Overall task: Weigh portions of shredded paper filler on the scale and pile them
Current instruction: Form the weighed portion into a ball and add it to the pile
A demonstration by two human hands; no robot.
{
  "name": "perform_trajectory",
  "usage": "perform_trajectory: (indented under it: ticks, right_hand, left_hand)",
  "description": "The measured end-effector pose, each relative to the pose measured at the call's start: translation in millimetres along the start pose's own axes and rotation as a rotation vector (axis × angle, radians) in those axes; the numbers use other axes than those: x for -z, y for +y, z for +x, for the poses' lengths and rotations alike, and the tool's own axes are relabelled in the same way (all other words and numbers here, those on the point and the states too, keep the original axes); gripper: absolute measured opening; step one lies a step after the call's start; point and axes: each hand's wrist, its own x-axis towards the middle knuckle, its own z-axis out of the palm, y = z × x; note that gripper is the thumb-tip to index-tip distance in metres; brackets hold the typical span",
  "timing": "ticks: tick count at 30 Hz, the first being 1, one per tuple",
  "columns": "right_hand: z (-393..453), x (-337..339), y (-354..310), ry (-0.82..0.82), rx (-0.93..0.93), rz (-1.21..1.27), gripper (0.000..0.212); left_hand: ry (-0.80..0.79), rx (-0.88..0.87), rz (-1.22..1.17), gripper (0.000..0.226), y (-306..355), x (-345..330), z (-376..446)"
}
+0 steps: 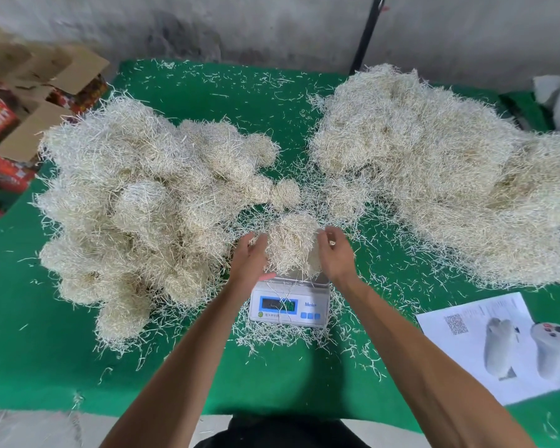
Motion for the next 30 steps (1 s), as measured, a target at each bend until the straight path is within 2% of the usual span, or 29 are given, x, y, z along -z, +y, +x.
perform_trajectory:
  ticks: [3, 6, 7, 8, 10, 12, 14, 16, 18, 19, 21, 22, 23, 24, 26, 27, 29, 30]
  right_hand:
    - [-5, -22, -13, -0.157, -0.024, 0.126, 0.025]
    - [-11, -23, -28, -0.247, 0.036, 0.272, 0.033]
    - [-10, -18, -35, -0.267, 0.048, 0.300, 0.039]
    - [-7, -13, -43, -0.277, 0.046, 0.335, 0.043]
    - [-1, 0, -59, -0.247, 0.025, 0.461, 0.034]
    - [9, 12, -70, -0.109, 0.041, 0.474, 0.028]
    - [15, 21, -77, -0.083, 0.066, 0.368, 0.041]
    - [15, 19, -82, -0.269, 0.047, 0.322, 0.058]
    - [18, 13, -88, -0.382, 0.039, 0.324, 0.060]
    - [22, 12, -91, -0.368, 0.042, 0.355, 0.055]
    - [33, 15, -95, -0.334, 0.089, 0.386, 0.026]
    - [38, 20, -97, -0.338, 0.127, 0.352, 0.011]
    - [42, 25, -98, -0.337, 0.162, 0.291, 0.004]
    - [45, 31, -98, -0.320, 0.190, 0.217, 0.005]
    - [53, 41, -99, -0.258, 0.227, 0.091, 0.013]
    - [57, 45, -101, -0.238, 0.254, 0.056, 0.013]
    - [66, 51, -105, -0.216, 0.337, -0.054, 0.011]
    - [72, 56, -106, -0.203, 0.389, -0.126, 0.009]
  left_hand:
    - [-0.095, 0.148, -0.091, 0.076, 11, -20, 8]
    - [-0.161, 0.287, -0.196, 0.116, 30, -27, 15]
    - [-0.234, 0.307, -0.258, 0.115, 36, -26, 15]
    - [-0.307, 0.300, -0.329, 0.101, 43, -24, 16]
    - [-0.359, 0.263, -0.452, 0.071, 61, -20, 14]
    - [-0.216, 0.287, -0.500, 0.060, 73, -17, 16]
    - [-0.008, 0.258, -0.509, 0.051, 85, -18, 21]
    - [0.015, 0.206, -0.539, 0.049, 102, -23, 18]
    - [-0.094, 0.155, -0.660, 0.046, 117, -32, 14]
    - [-0.165, 0.157, -0.705, 0.047, 125, -34, 12]
    - [-0.090, 0.244, -0.707, 0.054, 126, -33, 20]
    - [-0.011, 0.244, -0.776, 0.068, 127, -32, 26]
    - [0.012, 0.218, -0.730, 0.081, 128, -31, 32]
    - [0.048, 0.187, -0.720, 0.084, 130, -30, 36]
    - [0.078, 0.058, -0.616, 0.063, 135, -27, 32]
    - [0.113, 0.067, -0.612, 0.058, 138, -28, 36]
    - [0.130, 0.107, -0.550, 0.060, 143, -28, 44]
    - [0.157, 0.110, -0.493, 0.069, 143, -29, 49]
